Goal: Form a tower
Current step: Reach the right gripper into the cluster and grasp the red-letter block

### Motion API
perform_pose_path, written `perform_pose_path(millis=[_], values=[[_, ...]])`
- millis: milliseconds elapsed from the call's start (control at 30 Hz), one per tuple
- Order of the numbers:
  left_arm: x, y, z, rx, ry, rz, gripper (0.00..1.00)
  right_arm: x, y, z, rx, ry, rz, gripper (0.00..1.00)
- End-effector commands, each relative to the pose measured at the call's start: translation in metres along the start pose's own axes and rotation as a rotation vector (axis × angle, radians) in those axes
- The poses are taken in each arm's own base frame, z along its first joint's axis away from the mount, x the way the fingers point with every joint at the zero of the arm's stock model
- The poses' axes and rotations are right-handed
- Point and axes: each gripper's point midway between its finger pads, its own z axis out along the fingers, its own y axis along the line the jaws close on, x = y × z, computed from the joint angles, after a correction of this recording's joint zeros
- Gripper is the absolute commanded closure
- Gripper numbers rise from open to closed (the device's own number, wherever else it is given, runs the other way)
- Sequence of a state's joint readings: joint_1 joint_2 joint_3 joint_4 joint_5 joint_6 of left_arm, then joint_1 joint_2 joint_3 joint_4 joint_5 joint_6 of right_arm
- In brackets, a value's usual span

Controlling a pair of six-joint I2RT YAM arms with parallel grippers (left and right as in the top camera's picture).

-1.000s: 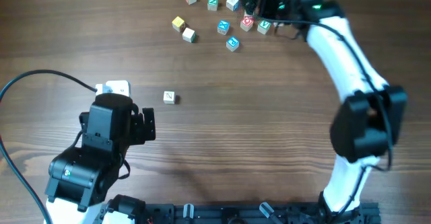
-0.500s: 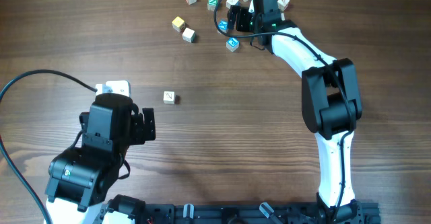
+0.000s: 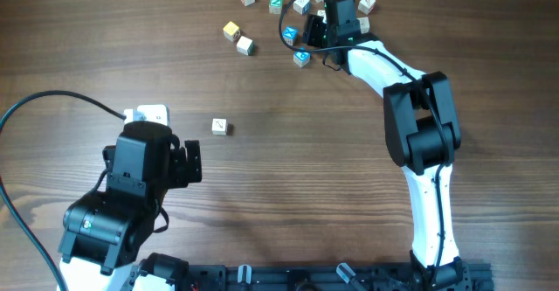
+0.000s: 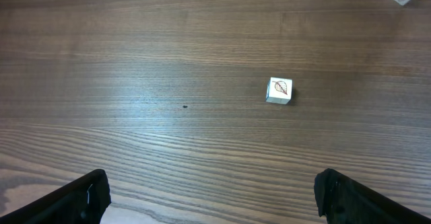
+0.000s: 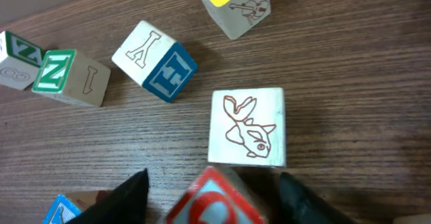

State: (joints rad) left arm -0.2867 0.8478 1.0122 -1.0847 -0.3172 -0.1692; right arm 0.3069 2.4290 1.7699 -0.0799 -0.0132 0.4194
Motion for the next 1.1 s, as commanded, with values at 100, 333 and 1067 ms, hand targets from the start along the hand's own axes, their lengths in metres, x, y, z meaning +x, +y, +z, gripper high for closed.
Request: perform_pose_path(millis=[100,333,1067], values=[[-0.005,0.002,-0.003,-0.008,-0.016,-0.003,0.00,0.002,-0.004,0.005,0.021,-0.002,-0.002,0.54],[-0.005,0.002,-0.003,-0.008,-0.016,-0.003,0.00,-0.024,0.008,-0.030,0.014,-0.015,-0.002,0.59],[-0.005,0.002,-0.003,-0.008,-0.016,-0.003,0.00,0.099,0.154,-0.127,-0.149,0.414,-0.010,0.64]])
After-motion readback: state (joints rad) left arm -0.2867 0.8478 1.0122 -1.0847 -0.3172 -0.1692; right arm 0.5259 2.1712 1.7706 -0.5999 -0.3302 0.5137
